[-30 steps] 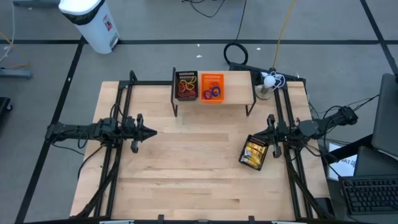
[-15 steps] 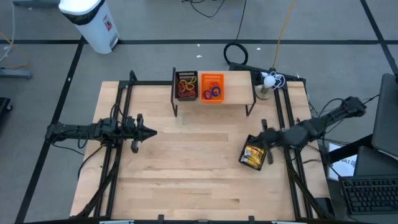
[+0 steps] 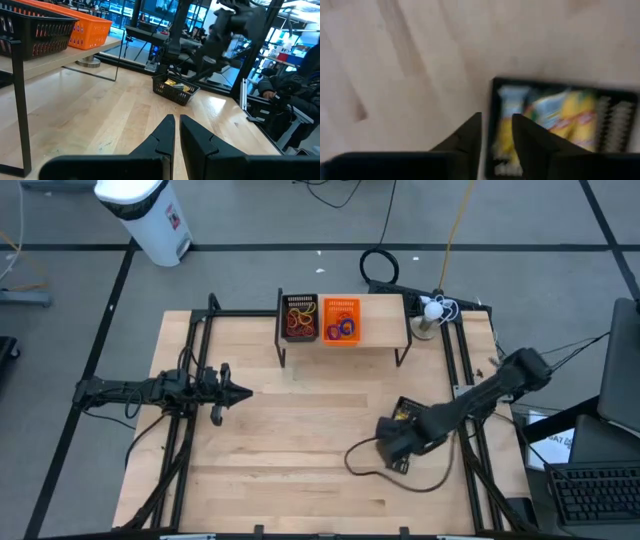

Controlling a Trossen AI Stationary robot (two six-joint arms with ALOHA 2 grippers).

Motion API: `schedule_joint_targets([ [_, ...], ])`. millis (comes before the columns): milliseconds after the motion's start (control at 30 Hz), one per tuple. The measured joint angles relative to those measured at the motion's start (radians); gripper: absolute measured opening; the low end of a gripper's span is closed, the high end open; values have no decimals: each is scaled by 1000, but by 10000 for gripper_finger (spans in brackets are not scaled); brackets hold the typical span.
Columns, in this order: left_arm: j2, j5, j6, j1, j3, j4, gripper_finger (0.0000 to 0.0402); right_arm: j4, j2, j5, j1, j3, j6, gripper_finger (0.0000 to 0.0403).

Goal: Pick & Place Office Desk Supplies
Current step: Put the black bin on the shelf

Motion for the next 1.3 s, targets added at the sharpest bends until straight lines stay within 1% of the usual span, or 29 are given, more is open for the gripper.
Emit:
schedule_joint_targets([
  [100,0,0,0,0,0,-1,26,-36,83,-76,0,36,63,139],
  [233,0,1,0,0,0,-1,26,-89,146,-100,-2,37,79,172],
  [400,0,2,-8,-1,0,-2,26,-86,172,-61,-2,36,87,186],
  [567,0,2,-8,-1,0,-4,26,-74,188,-47,-2,33,94,184],
  [833,0,3,-7,0,0,-6,26,4,191,-48,-2,-89,121,162],
  [1000,0,3,-7,0,0,-6,26,26,187,-48,-9,-136,104,142],
  [1100,0,2,-7,0,0,-6,26,25,186,-48,-8,-145,85,107],
  [1233,0,2,-10,0,0,-6,26,19,186,-50,-5,-146,62,27],
  [1300,0,2,-11,0,0,-6,26,20,185,-60,5,-146,44,13],
])
